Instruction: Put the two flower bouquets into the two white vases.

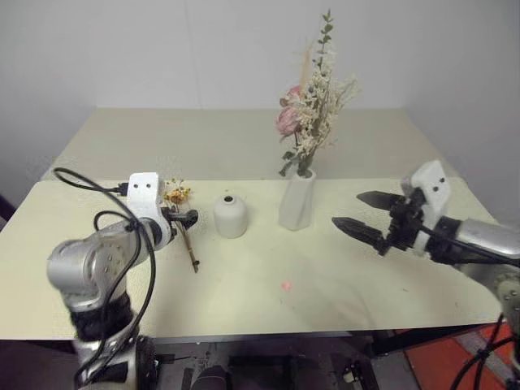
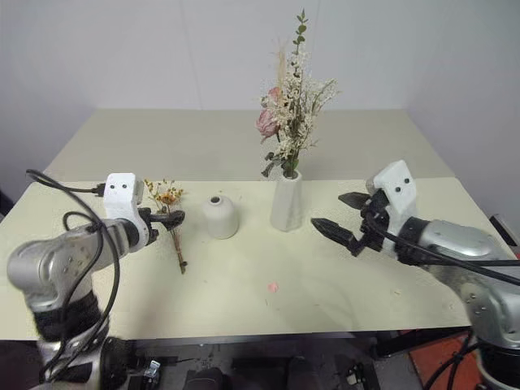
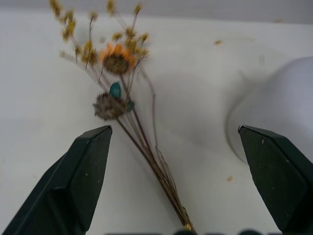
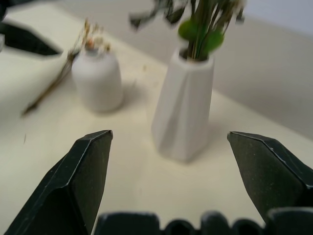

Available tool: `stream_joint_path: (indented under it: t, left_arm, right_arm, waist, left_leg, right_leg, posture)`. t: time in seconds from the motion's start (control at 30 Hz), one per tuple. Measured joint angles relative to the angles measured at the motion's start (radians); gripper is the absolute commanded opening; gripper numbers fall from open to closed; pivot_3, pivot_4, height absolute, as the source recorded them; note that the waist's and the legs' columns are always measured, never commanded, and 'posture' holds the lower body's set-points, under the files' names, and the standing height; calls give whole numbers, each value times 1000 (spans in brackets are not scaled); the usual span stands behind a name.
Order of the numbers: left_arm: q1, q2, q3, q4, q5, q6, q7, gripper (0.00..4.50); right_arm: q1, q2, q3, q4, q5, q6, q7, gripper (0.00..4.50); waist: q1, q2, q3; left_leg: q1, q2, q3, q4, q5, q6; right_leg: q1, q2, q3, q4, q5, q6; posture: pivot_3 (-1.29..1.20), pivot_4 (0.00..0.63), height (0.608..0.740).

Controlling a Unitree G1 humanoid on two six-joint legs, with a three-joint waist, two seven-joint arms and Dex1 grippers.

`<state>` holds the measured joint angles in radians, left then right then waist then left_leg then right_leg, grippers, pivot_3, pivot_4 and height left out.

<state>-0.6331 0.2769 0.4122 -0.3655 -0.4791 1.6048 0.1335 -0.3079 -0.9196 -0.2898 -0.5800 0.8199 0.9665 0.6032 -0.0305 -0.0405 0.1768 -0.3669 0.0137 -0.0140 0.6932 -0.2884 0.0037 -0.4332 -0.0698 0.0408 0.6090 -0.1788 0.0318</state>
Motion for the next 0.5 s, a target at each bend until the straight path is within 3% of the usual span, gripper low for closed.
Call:
stream_joint_path:
  t: [0.17, 0.5]
  left_arm:
    - [-84, -86, 44, 175, -88, 5, 223, 4500]
    - [-164, -32, 63, 416, -365, 2, 553, 4500]
  right_arm:
    - [8, -4, -14, 1, 27, 15, -11, 4466]
    - [91, 68, -75, -74, 68, 36, -135, 4466]
  waist:
    - [14, -2, 1]
    - [23, -1, 1]
  left_leg:
    - [-3, -3, 0, 1, 0, 0]
    - [-2, -6, -1, 1, 1, -2]
  right_leg:
    - [-3, -5, 0, 2, 1, 0]
    - [-2, -7, 0, 3, 1, 1]
  posture:
    - [0, 150, 740]
    - [0, 150, 740]
